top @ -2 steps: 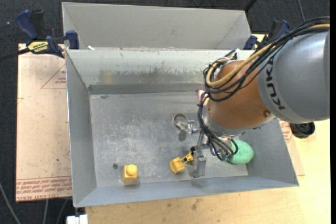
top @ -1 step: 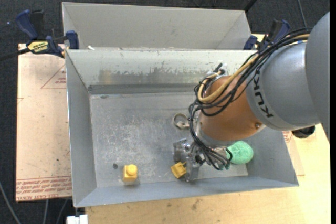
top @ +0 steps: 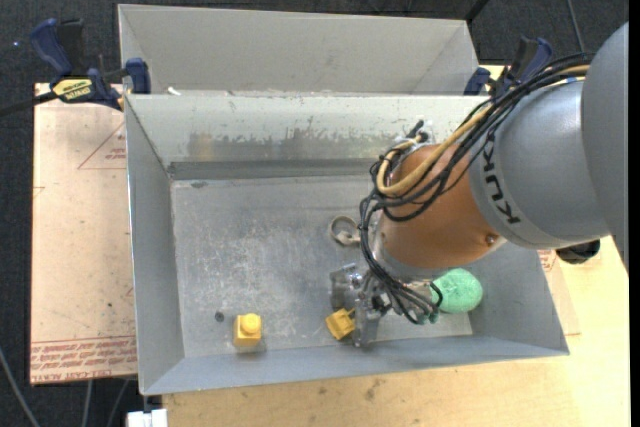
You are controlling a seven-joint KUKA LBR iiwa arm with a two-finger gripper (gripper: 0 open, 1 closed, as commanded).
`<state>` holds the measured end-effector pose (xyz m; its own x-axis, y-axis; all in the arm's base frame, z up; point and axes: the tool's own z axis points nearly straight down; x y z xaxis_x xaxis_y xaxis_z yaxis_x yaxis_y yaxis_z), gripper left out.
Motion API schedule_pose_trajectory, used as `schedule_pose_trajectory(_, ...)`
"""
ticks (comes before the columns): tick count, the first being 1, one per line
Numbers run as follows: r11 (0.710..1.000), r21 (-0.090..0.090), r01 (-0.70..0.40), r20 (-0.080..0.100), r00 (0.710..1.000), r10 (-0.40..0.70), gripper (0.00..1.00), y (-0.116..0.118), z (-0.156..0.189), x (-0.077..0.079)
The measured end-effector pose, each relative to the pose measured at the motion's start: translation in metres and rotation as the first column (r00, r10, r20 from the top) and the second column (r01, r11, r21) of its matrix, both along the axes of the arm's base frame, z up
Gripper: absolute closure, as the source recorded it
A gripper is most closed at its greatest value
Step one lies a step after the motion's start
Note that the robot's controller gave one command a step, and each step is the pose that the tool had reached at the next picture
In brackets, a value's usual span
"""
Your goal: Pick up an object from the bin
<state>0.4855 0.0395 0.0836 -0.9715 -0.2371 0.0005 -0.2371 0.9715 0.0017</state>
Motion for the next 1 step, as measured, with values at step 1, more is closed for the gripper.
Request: schedule_pose_trajectory(1,1.000,0.002,-0.007,0.002,1.000,0.007,1.00,-0.0098,-0.0094,0.0032)
